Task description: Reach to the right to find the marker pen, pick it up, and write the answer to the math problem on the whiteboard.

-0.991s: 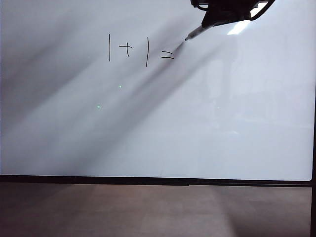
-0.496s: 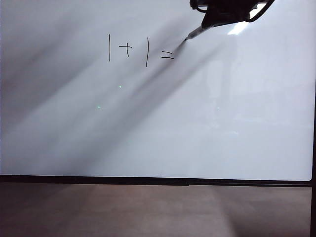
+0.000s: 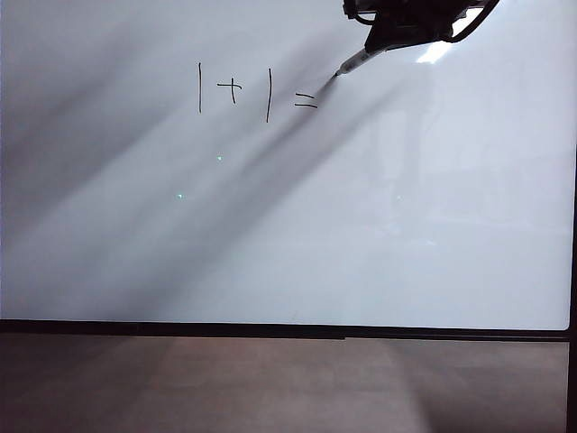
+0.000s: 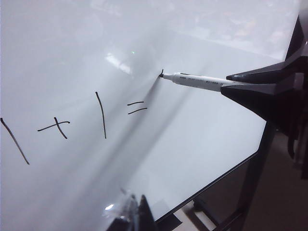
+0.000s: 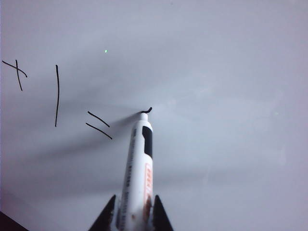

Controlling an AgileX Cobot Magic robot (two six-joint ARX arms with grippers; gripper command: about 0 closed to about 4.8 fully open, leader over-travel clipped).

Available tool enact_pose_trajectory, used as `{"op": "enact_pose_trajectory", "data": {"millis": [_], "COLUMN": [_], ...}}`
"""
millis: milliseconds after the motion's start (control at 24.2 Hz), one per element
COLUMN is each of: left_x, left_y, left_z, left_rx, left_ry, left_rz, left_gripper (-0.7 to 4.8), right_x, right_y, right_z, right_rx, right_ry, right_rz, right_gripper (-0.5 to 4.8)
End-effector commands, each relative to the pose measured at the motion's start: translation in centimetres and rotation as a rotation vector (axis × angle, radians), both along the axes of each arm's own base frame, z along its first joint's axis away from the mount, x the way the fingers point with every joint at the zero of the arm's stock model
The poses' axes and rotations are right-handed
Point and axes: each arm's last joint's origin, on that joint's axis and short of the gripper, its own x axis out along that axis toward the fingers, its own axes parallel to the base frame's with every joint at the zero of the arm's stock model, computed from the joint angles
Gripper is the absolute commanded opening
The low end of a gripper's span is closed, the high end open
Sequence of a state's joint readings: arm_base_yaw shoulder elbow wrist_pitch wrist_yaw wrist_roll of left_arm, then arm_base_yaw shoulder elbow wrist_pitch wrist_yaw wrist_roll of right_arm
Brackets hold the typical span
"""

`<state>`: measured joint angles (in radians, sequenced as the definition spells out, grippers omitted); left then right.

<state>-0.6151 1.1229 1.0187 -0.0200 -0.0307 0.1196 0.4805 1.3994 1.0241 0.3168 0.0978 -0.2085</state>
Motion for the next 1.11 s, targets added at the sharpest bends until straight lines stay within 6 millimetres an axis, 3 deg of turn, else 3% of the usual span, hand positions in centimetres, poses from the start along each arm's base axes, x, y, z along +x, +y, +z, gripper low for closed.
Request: {"op": "enact_pose_trajectory", "data": {"millis": [41,1115], "left_x": [-0.1,-0.1], "left_y": [0.0,0.1], "left_z": [0.2,0.1], "left_rx": [-0.003,0.004], "left_ry": [-0.011,0.0], "left_rz": [-0.001,-0.001], "left_gripper": [-0.05,-0.05], "right_x": [0.0,0.5], "right_y": [-0.2,-1.4], "right_z": [0.6,0.4], "right_rx": [0.014,-0.001], "right_ry": [-0.036,-0.026], "right_rz": [-0.044,-0.196], "right_gripper": [-0.06,-0.06]}}
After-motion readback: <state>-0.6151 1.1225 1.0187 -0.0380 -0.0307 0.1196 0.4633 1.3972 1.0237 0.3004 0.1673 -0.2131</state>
